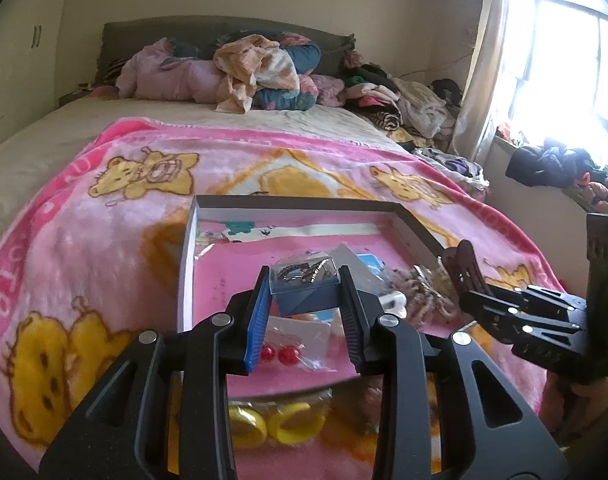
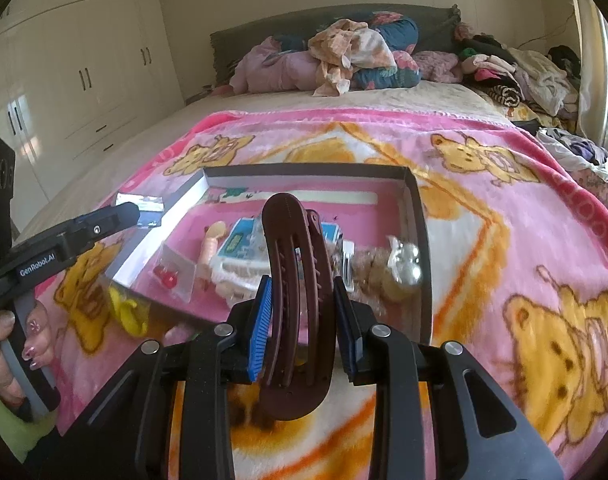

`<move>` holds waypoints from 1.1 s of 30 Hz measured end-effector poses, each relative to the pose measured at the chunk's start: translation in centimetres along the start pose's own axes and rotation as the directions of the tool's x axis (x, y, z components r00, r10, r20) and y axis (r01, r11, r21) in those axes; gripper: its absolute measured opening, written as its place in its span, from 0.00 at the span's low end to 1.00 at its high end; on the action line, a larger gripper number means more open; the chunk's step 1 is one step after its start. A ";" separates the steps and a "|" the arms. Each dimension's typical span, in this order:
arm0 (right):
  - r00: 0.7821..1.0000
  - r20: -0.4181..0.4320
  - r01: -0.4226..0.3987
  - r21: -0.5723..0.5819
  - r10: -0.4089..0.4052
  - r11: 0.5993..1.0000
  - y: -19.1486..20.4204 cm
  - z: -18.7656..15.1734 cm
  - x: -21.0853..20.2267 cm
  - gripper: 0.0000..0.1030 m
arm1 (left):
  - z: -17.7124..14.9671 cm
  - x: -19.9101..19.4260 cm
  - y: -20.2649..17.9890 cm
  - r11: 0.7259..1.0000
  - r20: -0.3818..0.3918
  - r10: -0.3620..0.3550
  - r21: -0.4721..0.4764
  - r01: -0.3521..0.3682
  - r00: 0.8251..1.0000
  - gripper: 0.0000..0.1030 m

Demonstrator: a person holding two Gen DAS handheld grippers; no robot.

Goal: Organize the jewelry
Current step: 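Carry the brown claw clip and clear earring box over the box with both tools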

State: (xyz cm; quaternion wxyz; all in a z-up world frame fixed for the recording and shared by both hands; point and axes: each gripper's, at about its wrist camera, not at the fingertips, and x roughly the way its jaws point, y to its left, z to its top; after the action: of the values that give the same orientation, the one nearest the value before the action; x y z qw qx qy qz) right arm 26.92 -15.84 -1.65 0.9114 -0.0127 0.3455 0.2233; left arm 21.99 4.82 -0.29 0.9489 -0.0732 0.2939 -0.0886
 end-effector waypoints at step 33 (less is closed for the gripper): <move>0.995 -0.093 0.026 0.055 -0.021 0.998 -2.0 1.8 7.9 0.36 | -0.9 6.1 2.8 0.998 -0.109 0.051 -0.020 -0.054 0.993 0.24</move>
State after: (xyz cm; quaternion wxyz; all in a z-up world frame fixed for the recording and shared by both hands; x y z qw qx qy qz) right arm 34.08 -14.14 -5.54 0.8970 -0.0013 0.3932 0.2019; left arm 26.72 6.20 -4.89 0.9327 -0.0714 0.3477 -0.0641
